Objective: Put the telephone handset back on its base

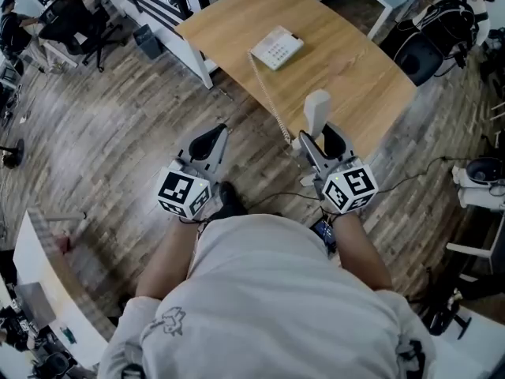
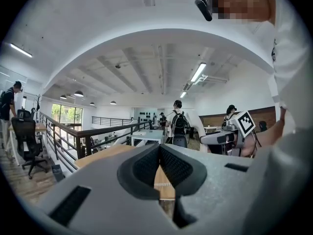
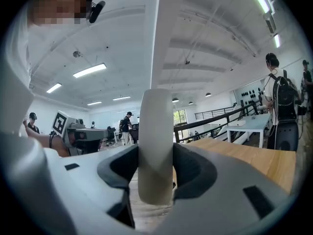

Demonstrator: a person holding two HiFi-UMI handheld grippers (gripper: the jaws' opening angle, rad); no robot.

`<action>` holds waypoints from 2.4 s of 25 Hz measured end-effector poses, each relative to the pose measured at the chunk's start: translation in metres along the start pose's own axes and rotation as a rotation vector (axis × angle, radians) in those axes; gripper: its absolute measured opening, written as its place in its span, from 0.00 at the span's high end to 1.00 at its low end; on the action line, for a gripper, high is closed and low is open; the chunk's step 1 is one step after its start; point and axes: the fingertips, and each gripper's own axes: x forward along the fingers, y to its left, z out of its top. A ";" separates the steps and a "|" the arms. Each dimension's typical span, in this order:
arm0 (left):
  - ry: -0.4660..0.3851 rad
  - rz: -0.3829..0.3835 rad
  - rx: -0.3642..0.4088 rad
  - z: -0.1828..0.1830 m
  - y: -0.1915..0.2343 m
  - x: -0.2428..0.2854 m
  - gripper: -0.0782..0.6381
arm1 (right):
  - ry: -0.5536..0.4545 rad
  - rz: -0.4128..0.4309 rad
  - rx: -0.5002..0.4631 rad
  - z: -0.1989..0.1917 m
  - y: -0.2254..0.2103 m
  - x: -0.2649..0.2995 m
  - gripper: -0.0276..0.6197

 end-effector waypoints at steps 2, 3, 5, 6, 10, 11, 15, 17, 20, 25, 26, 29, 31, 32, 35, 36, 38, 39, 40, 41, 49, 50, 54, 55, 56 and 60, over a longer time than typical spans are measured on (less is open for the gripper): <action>-0.003 0.004 -0.004 -0.002 0.015 -0.002 0.88 | 0.011 0.004 0.005 -0.003 0.003 0.013 0.61; -0.006 0.005 -0.005 -0.003 0.024 -0.002 0.88 | 0.015 0.005 0.005 -0.004 0.005 0.021 0.61; -0.010 0.005 -0.009 -0.003 0.043 0.000 0.88 | 0.021 0.000 0.002 -0.004 0.007 0.037 0.61; -0.012 0.002 -0.013 -0.003 0.053 0.000 0.88 | 0.023 -0.004 0.001 -0.003 0.009 0.045 0.61; -0.018 -0.017 -0.023 0.001 0.094 0.001 0.88 | 0.038 -0.029 0.003 0.000 0.019 0.079 0.61; -0.020 -0.023 -0.021 0.002 0.105 0.001 0.88 | 0.040 -0.034 0.003 0.001 0.021 0.089 0.61; -0.020 -0.052 -0.026 0.003 0.143 0.000 0.88 | 0.053 -0.063 0.007 0.004 0.033 0.121 0.61; -0.022 -0.067 -0.030 0.003 0.159 -0.002 0.88 | 0.054 -0.077 0.011 0.006 0.037 0.136 0.61; -0.022 -0.092 -0.037 0.000 0.181 -0.003 0.88 | 0.056 -0.096 0.019 0.004 0.043 0.158 0.61; -0.013 -0.106 -0.046 -0.005 0.208 -0.007 0.88 | 0.062 -0.115 0.016 0.003 0.050 0.179 0.61; -0.012 -0.108 -0.048 -0.006 0.212 -0.007 0.88 | 0.064 -0.115 0.011 0.002 0.050 0.182 0.61; -0.007 -0.109 -0.042 -0.006 0.220 -0.008 0.88 | 0.072 -0.113 0.000 0.002 0.050 0.192 0.61; 0.000 -0.102 -0.045 -0.008 0.228 -0.008 0.88 | 0.073 -0.112 0.006 0.001 0.049 0.200 0.61; 0.003 -0.095 -0.046 -0.008 0.232 -0.008 0.88 | 0.073 -0.110 0.009 0.001 0.048 0.203 0.61; 0.010 -0.072 -0.047 -0.009 0.244 -0.007 0.88 | 0.072 -0.101 0.016 0.001 0.042 0.215 0.61; 0.011 -0.067 -0.049 -0.010 0.248 -0.005 0.88 | 0.073 -0.099 0.019 0.001 0.040 0.219 0.61; 0.014 -0.058 -0.050 -0.011 0.254 -0.001 0.88 | 0.073 -0.095 0.021 0.001 0.035 0.226 0.61; 0.014 -0.054 -0.048 -0.011 0.255 0.001 0.88 | 0.072 -0.094 0.020 0.001 0.031 0.228 0.61; 0.015 -0.051 -0.045 -0.011 0.257 0.005 0.88 | 0.070 -0.095 0.017 0.002 0.027 0.232 0.61; 0.015 -0.049 -0.041 -0.010 0.259 0.009 0.88 | 0.068 -0.095 0.017 0.002 0.022 0.236 0.61; 0.032 -0.029 -0.041 -0.013 0.290 0.059 0.88 | 0.083 -0.086 0.056 -0.002 -0.027 0.280 0.62; 0.033 -0.027 -0.044 -0.013 0.294 0.068 0.88 | 0.087 -0.085 0.062 -0.003 -0.034 0.285 0.62; 0.037 -0.029 -0.044 -0.014 0.307 0.110 0.88 | 0.096 -0.082 0.073 -0.005 -0.068 0.304 0.62; 0.039 -0.030 -0.046 -0.014 0.310 0.122 0.88 | 0.099 -0.084 0.079 -0.006 -0.078 0.308 0.62; 0.041 -0.033 -0.048 -0.014 0.313 0.134 0.88 | 0.102 -0.087 0.087 -0.008 -0.087 0.311 0.62; 0.048 -0.056 -0.052 -0.007 0.314 0.181 0.88 | 0.118 -0.083 0.119 -0.012 -0.114 0.320 0.62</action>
